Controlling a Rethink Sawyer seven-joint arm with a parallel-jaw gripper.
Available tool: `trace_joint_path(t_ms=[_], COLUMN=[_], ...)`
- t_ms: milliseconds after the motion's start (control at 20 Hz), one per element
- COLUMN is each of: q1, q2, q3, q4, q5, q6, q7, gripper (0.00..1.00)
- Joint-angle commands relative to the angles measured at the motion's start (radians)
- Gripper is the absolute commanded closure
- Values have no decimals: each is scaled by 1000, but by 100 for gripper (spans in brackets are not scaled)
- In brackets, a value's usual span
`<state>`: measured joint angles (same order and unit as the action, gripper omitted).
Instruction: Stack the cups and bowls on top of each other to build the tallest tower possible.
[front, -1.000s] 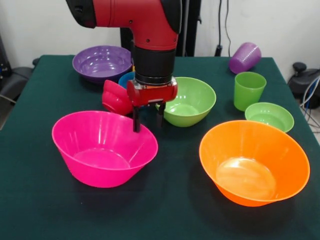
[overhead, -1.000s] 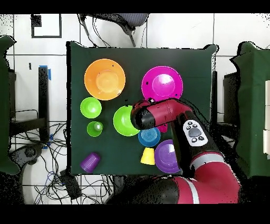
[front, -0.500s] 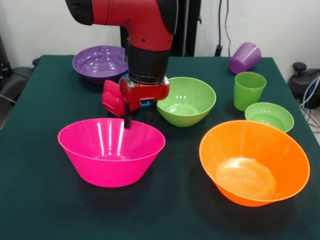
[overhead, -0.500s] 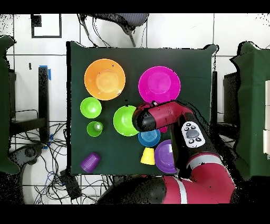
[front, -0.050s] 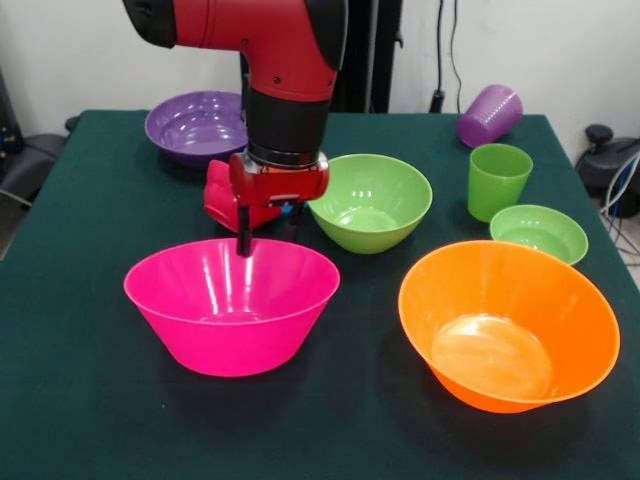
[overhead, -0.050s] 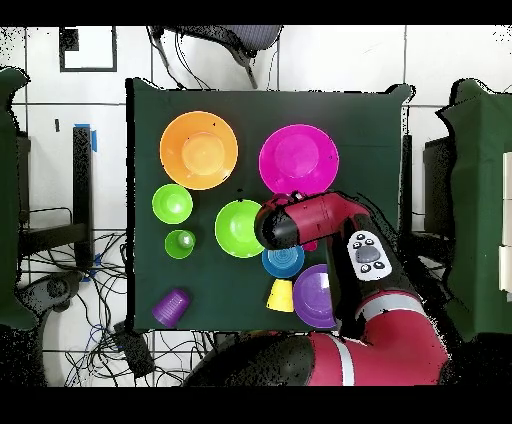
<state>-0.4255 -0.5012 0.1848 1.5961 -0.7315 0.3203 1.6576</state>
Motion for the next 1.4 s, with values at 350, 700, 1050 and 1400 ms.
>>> trace_joint_path(t_ms=[350,700,1050,1400], q1=[-9,-11,-9,-33], q2=[52,53,54,29], q3=[54,56,58,86], q4=[-49,-47,-47,-36], q5=[-54,-49,-47,-40], q6=[13,22,22,32], q7=[-48,-49,-46,-80], gripper=[0,100,100,100])
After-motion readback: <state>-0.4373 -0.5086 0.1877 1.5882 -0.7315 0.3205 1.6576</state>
